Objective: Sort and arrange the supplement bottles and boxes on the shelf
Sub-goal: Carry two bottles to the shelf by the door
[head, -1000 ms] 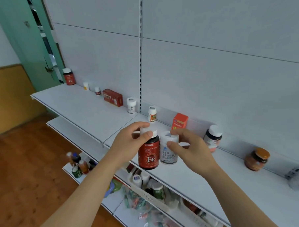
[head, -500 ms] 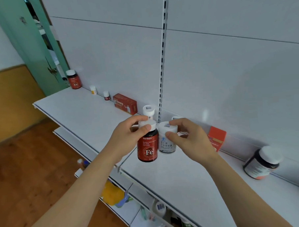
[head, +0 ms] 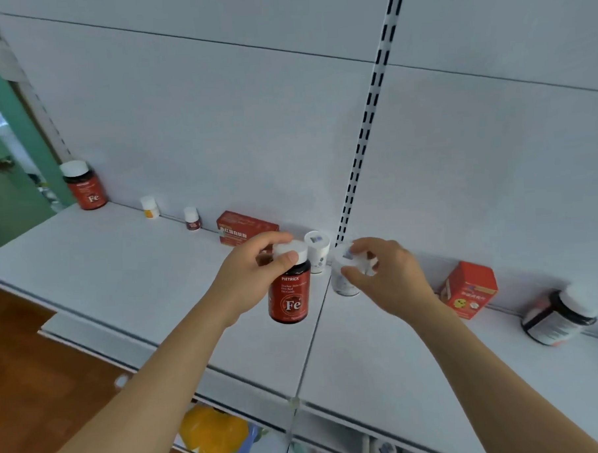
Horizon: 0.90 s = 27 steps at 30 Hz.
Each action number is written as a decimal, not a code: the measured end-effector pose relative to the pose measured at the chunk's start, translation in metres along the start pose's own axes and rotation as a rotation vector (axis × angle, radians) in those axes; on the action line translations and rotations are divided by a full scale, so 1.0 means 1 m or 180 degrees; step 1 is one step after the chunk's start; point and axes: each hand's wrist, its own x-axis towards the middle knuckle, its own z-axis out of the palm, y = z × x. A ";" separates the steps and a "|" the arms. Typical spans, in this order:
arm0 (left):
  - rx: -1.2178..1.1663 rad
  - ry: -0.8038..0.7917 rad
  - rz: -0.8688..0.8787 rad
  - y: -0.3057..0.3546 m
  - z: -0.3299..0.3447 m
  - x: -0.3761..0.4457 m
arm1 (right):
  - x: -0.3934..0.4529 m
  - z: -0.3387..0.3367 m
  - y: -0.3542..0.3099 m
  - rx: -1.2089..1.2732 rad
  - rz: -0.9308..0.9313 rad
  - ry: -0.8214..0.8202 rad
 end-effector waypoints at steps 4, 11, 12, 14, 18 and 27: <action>-0.0023 -0.0261 0.0046 -0.010 -0.021 0.013 | 0.007 0.017 0.002 -0.0474 0.0218 0.0024; -0.0031 -0.0515 0.0110 -0.018 -0.023 0.029 | 0.023 0.039 0.006 -0.1136 0.0391 -0.0276; -0.0022 -0.0537 0.0113 -0.019 -0.022 0.031 | 0.026 0.042 0.008 -0.1198 0.0413 -0.0290; 0.0009 -0.0564 0.0105 -0.020 -0.022 0.036 | 0.031 0.047 0.010 -0.1297 0.0429 -0.0299; 0.0081 -0.0612 0.0117 -0.025 -0.022 0.045 | 0.037 0.059 0.015 -0.1346 0.0378 -0.0255; 0.0066 -0.0644 0.0113 -0.029 -0.021 0.059 | 0.041 0.072 0.025 -0.1463 0.0214 0.0114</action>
